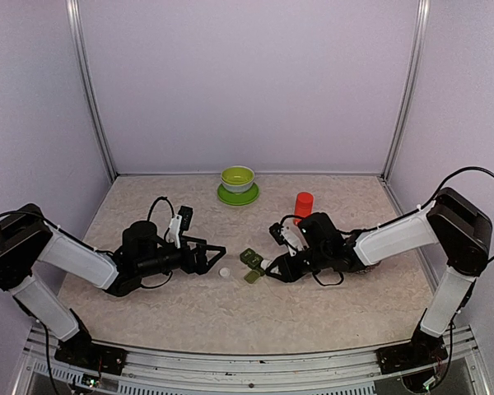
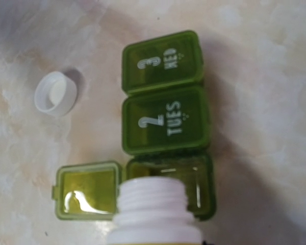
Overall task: Sort the pills into containers
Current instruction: Pour the pill into the compartment of the pill container.
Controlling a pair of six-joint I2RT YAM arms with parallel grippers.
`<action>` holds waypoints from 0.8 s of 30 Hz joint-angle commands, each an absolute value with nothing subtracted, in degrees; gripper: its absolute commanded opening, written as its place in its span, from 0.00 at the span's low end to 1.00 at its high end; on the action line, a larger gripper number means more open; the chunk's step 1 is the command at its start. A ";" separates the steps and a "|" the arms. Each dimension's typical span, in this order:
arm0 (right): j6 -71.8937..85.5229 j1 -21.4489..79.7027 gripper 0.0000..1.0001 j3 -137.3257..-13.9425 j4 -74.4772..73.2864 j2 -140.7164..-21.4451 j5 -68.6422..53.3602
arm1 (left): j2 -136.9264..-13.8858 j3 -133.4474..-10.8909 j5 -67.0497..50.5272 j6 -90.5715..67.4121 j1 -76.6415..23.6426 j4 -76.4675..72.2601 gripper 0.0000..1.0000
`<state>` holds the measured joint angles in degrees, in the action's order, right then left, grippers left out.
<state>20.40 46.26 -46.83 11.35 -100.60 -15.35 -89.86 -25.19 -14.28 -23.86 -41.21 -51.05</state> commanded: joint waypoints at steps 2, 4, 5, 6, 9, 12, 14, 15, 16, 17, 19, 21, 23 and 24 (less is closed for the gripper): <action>19.64 45.87 0.19 -49.13 7.33 -99.13 -15.62 | -90.53 -25.66 -14.94 -23.99 -41.13 -52.60 0.99; 19.60 45.81 0.19 -49.62 6.39 -99.38 -15.56 | -90.53 -25.66 -15.06 -23.99 -41.13 -52.57 0.99; 19.59 45.87 0.19 -49.69 6.21 -99.40 -15.59 | -90.53 -25.66 -15.12 -23.99 -41.13 -52.57 0.99; 19.60 45.88 0.19 -49.73 6.12 -99.40 -15.64 | -90.53 -25.66 -15.12 -23.99 -41.18 -52.60 0.99; 19.80 45.87 0.19 -50.03 5.54 -99.57 -15.73 | -90.57 -25.70 -15.12 -24.08 -41.13 -52.60 0.99; 19.93 45.88 0.19 -50.62 4.67 -99.73 -15.56 | -90.62 -25.66 -15.12 -24.08 -41.14 -52.59 0.99; 20.02 45.88 0.19 -51.27 3.58 -99.85 -15.37 | -90.61 -25.61 -15.13 -24.05 -41.13 -52.58 0.99; 20.05 45.86 0.19 -51.44 3.26 -99.84 -15.38 | -90.61 -25.64 -15.12 -24.08 -41.13 -52.56 0.99; 20.08 45.87 0.19 -51.65 2.99 -99.89 -15.34 | -90.68 -25.68 -15.13 -24.03 -41.13 -52.58 0.99; 20.13 45.88 0.19 -51.97 2.49 -99.93 -15.25 | -90.66 -25.69 -15.12 -24.10 -41.14 -52.58 0.99; 20.13 45.87 0.19 -52.45 1.67 -100.14 -15.12 | -90.70 -25.73 -15.22 -24.09 -41.13 -52.56 0.99; 20.20 45.88 0.19 -52.98 0.87 -100.34 -14.98 | -90.66 -25.71 -15.16 -24.06 -41.13 -52.56 0.99; 20.24 45.85 0.19 -53.64 -0.27 -100.71 -14.90 | -90.62 -25.71 -15.23 -24.00 -41.13 -52.56 0.99; 20.22 45.83 0.19 -53.84 -0.56 -100.79 -14.97 | -90.54 -25.75 -15.23 -24.02 -41.13 -52.56 0.99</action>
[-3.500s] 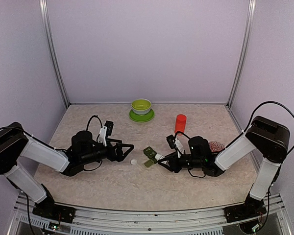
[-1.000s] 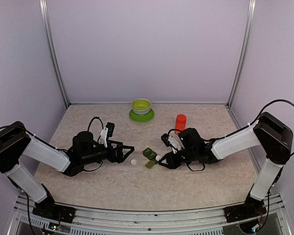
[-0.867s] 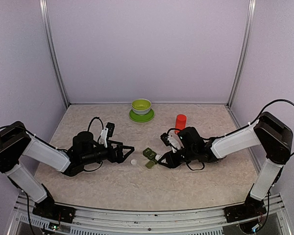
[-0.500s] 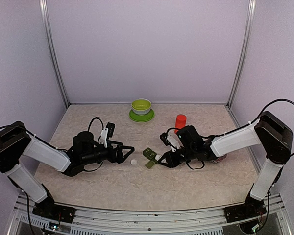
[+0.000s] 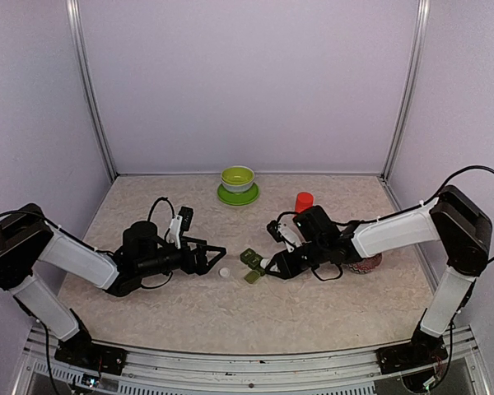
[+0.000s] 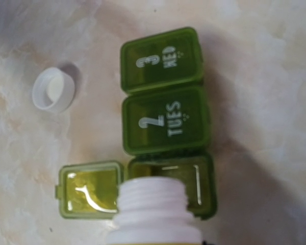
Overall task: Sort the pills into containers
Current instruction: Pour the pill into the compartment of the pill container.
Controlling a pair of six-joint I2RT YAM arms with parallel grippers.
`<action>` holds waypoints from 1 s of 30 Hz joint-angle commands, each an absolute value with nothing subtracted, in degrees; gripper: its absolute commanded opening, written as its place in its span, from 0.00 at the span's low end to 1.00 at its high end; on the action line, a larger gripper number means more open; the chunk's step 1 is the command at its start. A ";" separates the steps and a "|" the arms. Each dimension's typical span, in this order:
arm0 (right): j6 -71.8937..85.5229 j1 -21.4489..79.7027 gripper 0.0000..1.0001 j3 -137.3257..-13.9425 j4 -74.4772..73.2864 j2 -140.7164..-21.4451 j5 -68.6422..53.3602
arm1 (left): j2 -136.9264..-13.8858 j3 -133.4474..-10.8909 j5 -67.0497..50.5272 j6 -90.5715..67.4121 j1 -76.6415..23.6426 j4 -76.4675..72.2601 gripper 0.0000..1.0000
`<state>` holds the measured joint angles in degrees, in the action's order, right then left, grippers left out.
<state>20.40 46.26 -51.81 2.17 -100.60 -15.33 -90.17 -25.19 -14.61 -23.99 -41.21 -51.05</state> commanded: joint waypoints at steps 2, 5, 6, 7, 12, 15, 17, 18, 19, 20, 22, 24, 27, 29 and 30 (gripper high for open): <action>20.29 45.88 0.19 -54.09 -0.75 -100.85 -15.10 | -90.53 -25.71 -15.22 -24.04 -41.14 -52.50 0.99; 20.29 45.83 0.20 -54.71 -1.90 -101.29 -14.97 | -90.48 -25.69 -15.12 -24.06 -41.13 -52.47 0.99; 20.29 45.87 0.20 -54.92 -2.18 -101.38 -14.98 | -90.47 -25.62 -15.15 -24.06 -41.13 -52.47 0.99; 20.24 45.88 0.20 -55.09 -2.44 -101.56 -15.01 | -90.52 -25.70 -15.12 -24.00 -41.12 -52.47 0.99; 20.25 45.86 0.20 -55.70 -3.69 -102.36 -15.11 | -90.53 -25.74 -15.16 -24.03 -41.13 -52.49 0.99; 20.31 45.83 0.20 -56.24 -4.35 -102.84 -15.22 | -90.59 -25.75 -15.27 -24.00 -41.14 -52.47 0.99; 20.30 45.87 0.20 -56.42 -4.63 -103.15 -15.27 | -90.61 -25.70 -15.23 -24.00 -41.13 -52.48 0.99; 20.30 45.88 0.20 -56.45 -4.61 -103.30 -15.41 | -90.57 -25.75 -15.22 -24.07 -41.13 -52.49 0.99; 20.32 45.88 0.20 -56.52 -4.58 -103.42 -15.52 | -90.69 -25.75 -15.21 -24.00 -41.11 -52.52 0.99; 20.31 45.87 0.20 -56.56 -4.61 -103.44 -15.54 | -90.70 -25.75 -15.21 -24.00 -41.09 -52.48 0.99; 20.35 45.88 0.20 -56.59 -4.75 -103.61 -15.50 | -90.70 -25.69 -15.21 -24.00 -41.13 -52.47 0.99; 20.39 45.88 0.20 -56.85 -5.16 -103.77 -15.53 | -90.77 -25.74 -15.21 -24.05 -41.14 -52.47 0.99; 20.57 45.88 0.20 -57.58 -6.40 -103.97 -15.65 | -90.86 -25.78 -15.26 -24.05 -41.13 -52.53 0.99; 20.55 45.88 0.20 -58.08 -7.14 -103.93 -15.73 | -90.94 -25.82 -15.30 -24.00 -41.15 -52.56 0.99; 20.57 45.88 0.20 -58.21 -7.40 -103.82 -15.58 | -90.96 -25.82 -15.38 -24.10 -41.16 -52.56 0.99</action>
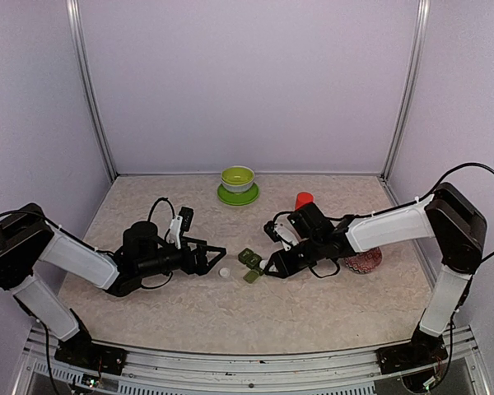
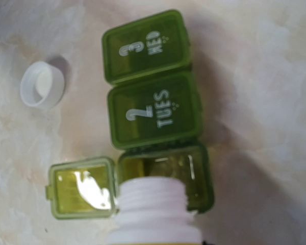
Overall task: Sort the pills into containers
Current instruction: Pour the pill into the compartment of the pill container.
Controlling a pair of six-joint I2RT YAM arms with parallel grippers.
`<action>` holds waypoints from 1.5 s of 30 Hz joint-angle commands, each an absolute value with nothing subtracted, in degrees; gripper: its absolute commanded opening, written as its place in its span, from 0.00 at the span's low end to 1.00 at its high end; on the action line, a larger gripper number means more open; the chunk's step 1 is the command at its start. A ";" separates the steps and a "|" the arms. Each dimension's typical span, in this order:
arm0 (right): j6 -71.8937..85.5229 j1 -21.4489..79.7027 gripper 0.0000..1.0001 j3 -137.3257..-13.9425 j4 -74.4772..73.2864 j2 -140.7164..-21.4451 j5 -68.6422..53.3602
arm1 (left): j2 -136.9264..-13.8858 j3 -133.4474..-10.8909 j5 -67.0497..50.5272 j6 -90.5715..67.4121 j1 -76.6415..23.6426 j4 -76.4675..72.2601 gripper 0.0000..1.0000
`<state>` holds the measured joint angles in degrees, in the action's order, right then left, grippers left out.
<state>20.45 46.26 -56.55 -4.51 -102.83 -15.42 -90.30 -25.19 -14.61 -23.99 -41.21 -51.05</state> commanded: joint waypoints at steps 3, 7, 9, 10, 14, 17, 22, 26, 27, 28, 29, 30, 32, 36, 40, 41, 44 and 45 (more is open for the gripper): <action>20.50 45.88 0.20 -58.83 -8.79 -103.75 -15.31 | -90.96 -25.84 -15.38 -24.12 -41.13 -52.61 0.99; 20.33 45.83 0.20 -59.19 -8.90 -103.77 -15.70 | -91.06 -25.84 -15.38 -24.15 -41.13 -52.65 0.99; 20.15 45.85 0.20 -59.28 -8.85 -103.93 -15.86 | -91.05 -25.84 -15.40 -24.09 -41.13 -52.70 0.99; 20.00 45.85 0.20 -59.29 -8.64 -103.97 -16.07 | -91.05 -25.84 -15.38 -24.13 -41.13 -52.67 0.99; 19.16 45.85 0.20 -59.20 -7.91 -104.83 -16.43 | -91.05 -25.81 -15.32 -24.02 -41.14 -52.65 0.99; 18.77 45.83 0.20 -58.52 -6.19 -105.19 -17.04 | -91.13 -25.90 -15.30 -24.13 -41.13 -52.65 0.99; 18.29 45.87 0.20 -56.69 -2.28 -105.49 -17.40 | -91.06 -25.92 -15.30 -24.03 -41.07 -52.66 0.99; 18.40 45.87 0.20 -54.78 0.79 -104.97 -17.72 | -91.14 -25.85 -15.38 -24.00 -41.07 -52.66 0.99; 18.43 45.88 0.20 -54.42 1.48 -104.82 -17.94 | -91.14 -25.92 -15.38 -24.01 -41.09 -52.65 0.99; 18.38 45.87 0.20 -54.00 2.22 -104.63 -18.16 | -91.14 -25.93 -15.36 -24.01 -41.05 -52.65 0.99; 18.23 45.88 0.20 -53.56 2.91 -104.41 -18.38 | -91.14 -25.93 -15.37 -24.06 -41.06 -52.69 0.99; 18.20 45.86 0.20 -53.19 3.55 -104.22 -18.35 | -91.14 -25.93 -15.42 -24.05 -41.05 -52.68 0.99; 18.01 45.87 0.20 -52.25 4.93 -103.63 -18.21 | -91.14 -25.93 -15.42 -24.07 -41.08 -52.60 0.99; 17.72 45.86 0.20 -50.04 8.15 -102.17 -18.19 | -91.14 -25.82 -15.29 -23.99 -41.07 -52.57 0.99; 17.54 45.87 0.20 -47.73 11.78 -100.66 -18.05 | -91.10 -25.81 -15.30 -24.06 -41.13 -52.56 0.99; 17.41 45.88 0.20 -47.04 12.79 -100.23 -18.21 | -91.06 -25.79 -15.32 -24.00 -41.13 -52.56 0.99; 17.15 45.88 0.21 -45.38 15.64 -99.38 -18.83 | -91.05 -25.79 -15.33 -24.01 -41.13 -52.60 0.99; 17.11 45.87 0.21 -45.14 16.19 -99.28 -19.06 | -91.05 -25.83 -15.36 -24.00 -41.13 -52.61 0.99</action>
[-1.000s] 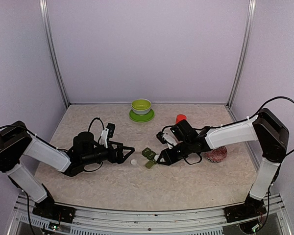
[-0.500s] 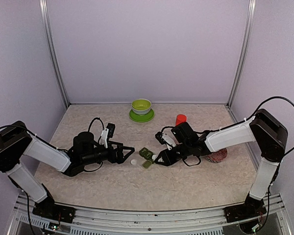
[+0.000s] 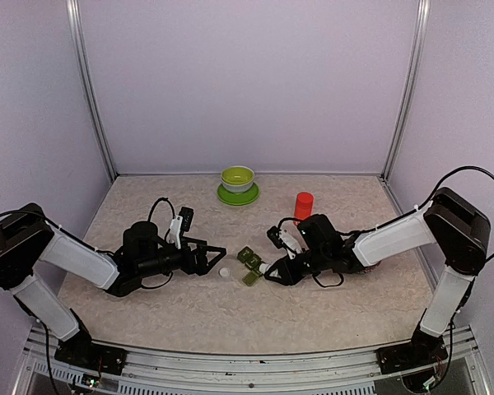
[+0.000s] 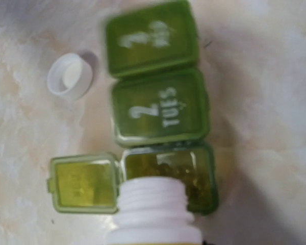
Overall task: Sort the pills into containers
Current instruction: Pour the pill into the compartment of the pill container.
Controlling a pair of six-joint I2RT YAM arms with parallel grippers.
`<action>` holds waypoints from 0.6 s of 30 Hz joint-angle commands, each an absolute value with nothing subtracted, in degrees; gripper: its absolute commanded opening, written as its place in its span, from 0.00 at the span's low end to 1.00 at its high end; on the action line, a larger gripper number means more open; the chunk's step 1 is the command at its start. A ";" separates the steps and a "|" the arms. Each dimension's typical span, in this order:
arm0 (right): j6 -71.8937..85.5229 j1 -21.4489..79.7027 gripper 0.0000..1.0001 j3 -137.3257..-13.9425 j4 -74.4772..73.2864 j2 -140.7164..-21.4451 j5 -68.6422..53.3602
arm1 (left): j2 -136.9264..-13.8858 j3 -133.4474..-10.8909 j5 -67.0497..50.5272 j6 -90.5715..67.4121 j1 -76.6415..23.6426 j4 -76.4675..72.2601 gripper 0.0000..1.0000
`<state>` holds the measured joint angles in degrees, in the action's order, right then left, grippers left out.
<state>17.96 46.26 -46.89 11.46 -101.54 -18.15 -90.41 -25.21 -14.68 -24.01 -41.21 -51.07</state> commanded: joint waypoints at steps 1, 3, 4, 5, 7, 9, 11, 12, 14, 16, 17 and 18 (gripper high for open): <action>17.06 45.88 0.21 -45.05 16.64 -99.24 -19.43 | -91.10 -25.78 -15.38 -24.01 -41.13 -52.61 0.99; 17.03 45.83 0.21 -45.00 17.57 -99.14 -20.03 | -91.14 -25.82 -15.38 -24.00 -41.13 -52.56 0.99; 16.96 45.83 0.21 -44.98 17.95 -99.06 -20.38 | -91.14 -25.80 -15.36 -24.01 -41.13 -52.58 0.99; 16.90 45.87 0.21 -44.85 18.12 -98.98 -20.53 | -91.10 -25.82 -15.36 -24.04 -41.13 -52.57 0.99; 16.73 45.83 0.21 -44.98 18.34 -98.88 -20.51 | -91.06 -25.81 -15.30 -24.00 -41.13 -52.52 0.99; 16.72 45.83 0.21 -44.79 18.72 -98.79 -20.63 | -90.97 -25.83 -15.30 -24.00 -41.13 -52.56 0.99; 16.60 45.87 0.21 -44.49 19.07 -98.71 -20.80 | -90.90 -25.76 -15.29 -23.96 -41.14 -52.50 0.99; 16.55 45.87 0.21 -44.31 19.38 -98.58 -20.97 | -90.88 -25.82 -15.30 -23.91 -41.13 -52.48 0.99; 16.40 45.88 0.21 -43.64 20.18 -98.24 -21.38 | -90.88 -25.78 -15.29 -23.94 -41.13 -52.55 0.99; 16.32 45.87 0.21 -42.91 21.11 -97.61 -21.60 | -90.88 -25.82 -15.38 -23.91 -41.13 -52.47 0.99; 16.25 45.88 0.21 -42.52 21.74 -97.30 -21.80 | -90.88 -25.84 -15.49 -23.92 -41.13 -52.52 0.99; 16.18 45.88 0.21 -42.11 22.36 -97.04 -22.18 | -90.88 -25.84 -15.47 -23.91 -41.13 -52.48 0.99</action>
